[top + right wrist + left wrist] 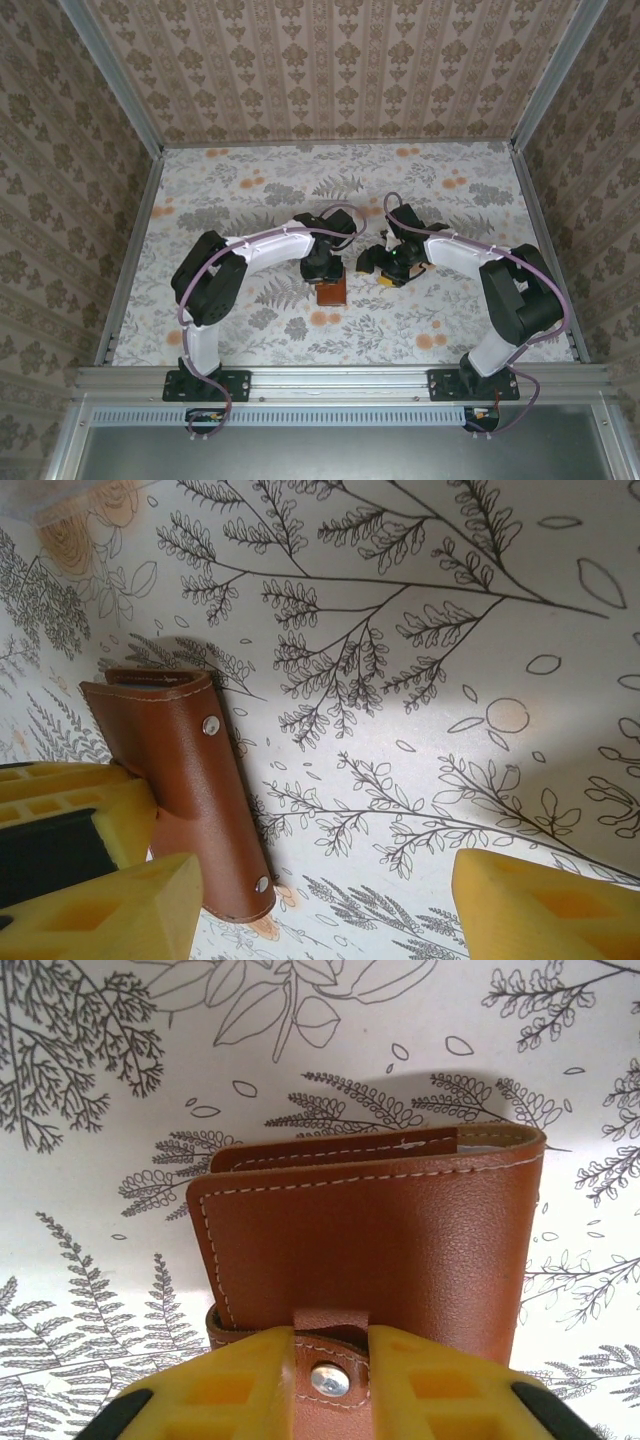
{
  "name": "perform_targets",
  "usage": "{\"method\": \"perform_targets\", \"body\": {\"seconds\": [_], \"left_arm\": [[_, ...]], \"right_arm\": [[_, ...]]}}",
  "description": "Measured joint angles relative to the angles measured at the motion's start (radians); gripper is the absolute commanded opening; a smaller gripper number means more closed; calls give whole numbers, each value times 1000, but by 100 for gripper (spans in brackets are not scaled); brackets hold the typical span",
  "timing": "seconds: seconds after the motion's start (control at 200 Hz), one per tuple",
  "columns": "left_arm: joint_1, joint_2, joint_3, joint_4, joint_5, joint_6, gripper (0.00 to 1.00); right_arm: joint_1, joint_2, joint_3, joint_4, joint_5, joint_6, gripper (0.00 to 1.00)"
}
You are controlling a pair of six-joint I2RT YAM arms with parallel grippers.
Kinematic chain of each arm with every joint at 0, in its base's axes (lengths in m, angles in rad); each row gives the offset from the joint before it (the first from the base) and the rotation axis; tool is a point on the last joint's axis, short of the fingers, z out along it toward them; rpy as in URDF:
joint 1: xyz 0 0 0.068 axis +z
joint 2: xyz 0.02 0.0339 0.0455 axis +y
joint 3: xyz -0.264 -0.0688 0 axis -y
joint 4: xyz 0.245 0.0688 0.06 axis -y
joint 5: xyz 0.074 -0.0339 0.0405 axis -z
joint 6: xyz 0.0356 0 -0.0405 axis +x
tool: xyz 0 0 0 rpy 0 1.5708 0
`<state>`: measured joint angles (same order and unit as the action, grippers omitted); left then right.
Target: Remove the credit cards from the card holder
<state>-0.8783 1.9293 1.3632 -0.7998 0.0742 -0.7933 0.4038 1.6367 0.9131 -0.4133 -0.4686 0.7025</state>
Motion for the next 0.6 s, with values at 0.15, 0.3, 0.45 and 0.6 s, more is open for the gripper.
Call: {"method": "perform_targets", "body": {"seconds": [0.15,0.3,0.45,0.6], "left_arm": [[1,0,0,3,1,5,13],[5,-18,-21,29,13,4,8],[18,-57,-75,102,52,8,6],[22,-85,-107,153,89,9,5]], "right_arm": [[2,0,-2,18,-23,3,64],[19,7,-2,43,-53,6,62],[58,37,7,67,-72,8,60],[85,79,25,82,-83,11,57]]}}
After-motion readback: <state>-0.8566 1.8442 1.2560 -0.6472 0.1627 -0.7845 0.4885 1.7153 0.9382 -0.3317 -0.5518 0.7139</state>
